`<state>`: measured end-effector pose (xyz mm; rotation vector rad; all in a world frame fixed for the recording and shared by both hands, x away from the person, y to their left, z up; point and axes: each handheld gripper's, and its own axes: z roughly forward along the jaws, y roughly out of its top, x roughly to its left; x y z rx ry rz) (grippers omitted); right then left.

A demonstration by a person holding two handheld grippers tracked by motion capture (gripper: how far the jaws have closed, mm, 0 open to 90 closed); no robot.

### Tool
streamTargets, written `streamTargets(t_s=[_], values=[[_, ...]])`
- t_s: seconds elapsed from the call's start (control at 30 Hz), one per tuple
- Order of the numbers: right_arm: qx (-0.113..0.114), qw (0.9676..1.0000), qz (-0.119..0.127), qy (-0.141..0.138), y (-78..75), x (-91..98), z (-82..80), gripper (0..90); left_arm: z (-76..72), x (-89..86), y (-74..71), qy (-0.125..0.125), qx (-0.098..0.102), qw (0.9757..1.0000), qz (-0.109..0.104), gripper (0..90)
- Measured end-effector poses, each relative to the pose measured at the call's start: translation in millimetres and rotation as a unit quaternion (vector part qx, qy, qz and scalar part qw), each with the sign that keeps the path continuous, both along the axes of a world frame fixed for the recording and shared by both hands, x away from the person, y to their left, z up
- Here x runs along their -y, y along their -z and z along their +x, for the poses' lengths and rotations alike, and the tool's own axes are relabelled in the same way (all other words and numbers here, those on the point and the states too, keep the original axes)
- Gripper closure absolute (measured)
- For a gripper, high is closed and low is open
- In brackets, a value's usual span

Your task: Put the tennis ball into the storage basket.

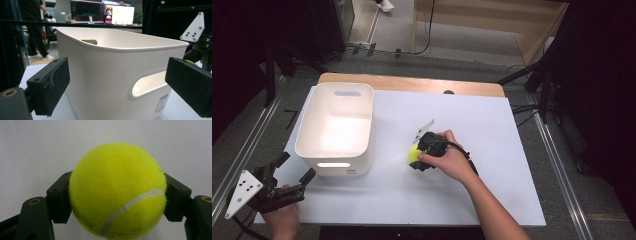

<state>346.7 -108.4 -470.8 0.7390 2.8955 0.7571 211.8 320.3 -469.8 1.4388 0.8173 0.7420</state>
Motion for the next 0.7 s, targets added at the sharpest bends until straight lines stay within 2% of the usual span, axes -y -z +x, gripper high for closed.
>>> streamTargets(t_s=[0.7], values=[[-0.002,0.9997,0.009,-0.021,-27.2,-5.0,5.1,23.6,0.1,0.2,-0.1,-0.001,-0.001,1.0000,0.000,5.8]])
